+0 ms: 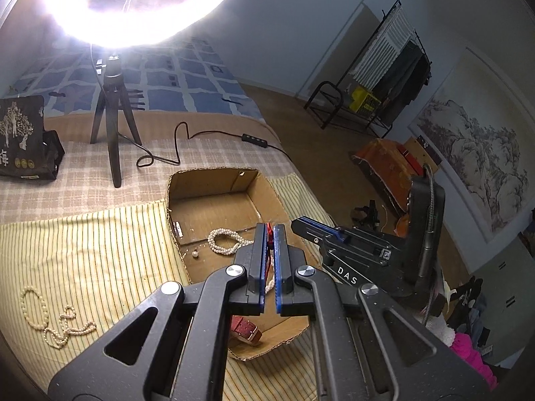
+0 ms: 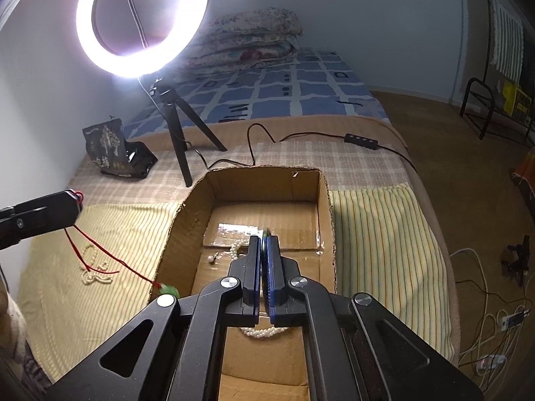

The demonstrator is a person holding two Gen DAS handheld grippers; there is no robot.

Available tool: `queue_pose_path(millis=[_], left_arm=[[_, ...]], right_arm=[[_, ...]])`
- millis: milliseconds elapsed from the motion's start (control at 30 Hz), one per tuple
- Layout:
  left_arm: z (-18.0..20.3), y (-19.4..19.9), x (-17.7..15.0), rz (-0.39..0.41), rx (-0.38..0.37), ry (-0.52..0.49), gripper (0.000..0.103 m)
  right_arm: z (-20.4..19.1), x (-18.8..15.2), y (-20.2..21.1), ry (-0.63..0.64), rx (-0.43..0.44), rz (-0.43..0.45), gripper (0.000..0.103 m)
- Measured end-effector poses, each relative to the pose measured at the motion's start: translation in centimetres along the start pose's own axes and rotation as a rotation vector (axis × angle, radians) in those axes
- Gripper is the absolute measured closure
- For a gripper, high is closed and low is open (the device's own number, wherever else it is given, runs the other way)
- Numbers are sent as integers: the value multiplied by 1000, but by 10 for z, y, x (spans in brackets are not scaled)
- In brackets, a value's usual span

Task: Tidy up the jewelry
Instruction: 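Open both tools to drop the bracelet and bangle into the box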

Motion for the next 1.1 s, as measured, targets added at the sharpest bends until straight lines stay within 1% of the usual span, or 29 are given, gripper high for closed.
queue_pose_path(millis=[133,200,233,267,300,333,367,400,567,733,800,833,933,1033,1100], left_arm=[[-1,-2,0,-2,6,2,102],[-2,-5,-1,-20,11,6,102],[-3,-6,-2,-30,17,4,99],[-4,-7,-2,-34,29,2,87],[-5,-7,-3,-35,37,1,77],[-6,-7,-4,-29,43,2,58],[-7,-5,-4,-18,48,5,50],[-7,-4,-4,-9,50,4,50],[-8,-1,-3,-5,59,-2,49],[-10,0,-4,-7,72,-3,49],[-12,1,-5,-15,74,2,44],[-13,1,-6,-17,72,6,39],[-15,4,-7,-20,74,12,38],[-15,10,-8,-17,89,-5,38],[-17,14,-10,-13,106,-13,37]], right_arm=[[1,1,1,2,-9,7,101],[2,2,2,-7,-6,10,101],[3,2,2,-13,-11,10,100],[4,1,2,-18,-19,4,93],[6,1,2,-20,-25,1,78],[7,1,3,-22,-35,2,67],[9,1,5,-26,-49,11,47],[10,1,7,-29,-59,23,42],[15,3,12,-43,-83,39,42],[15,3,11,-46,-98,28,40],[15,2,11,-44,-101,26,36],[14,2,12,-43,-103,26,35],[12,2,13,-42,-109,23,35],[10,2,15,-42,-113,19,35],[6,2,16,-32,-119,14,32]])
Point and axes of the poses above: each gripper's, at about its wrist camera, not at the fingertips, and y roughly against the way its jaws point, z to its right, x to its top, the point moved 6 cm from there along -y, roughly the way its jaws point, and after that the axes turned 8 degrees about y, right-handed, at the moved point
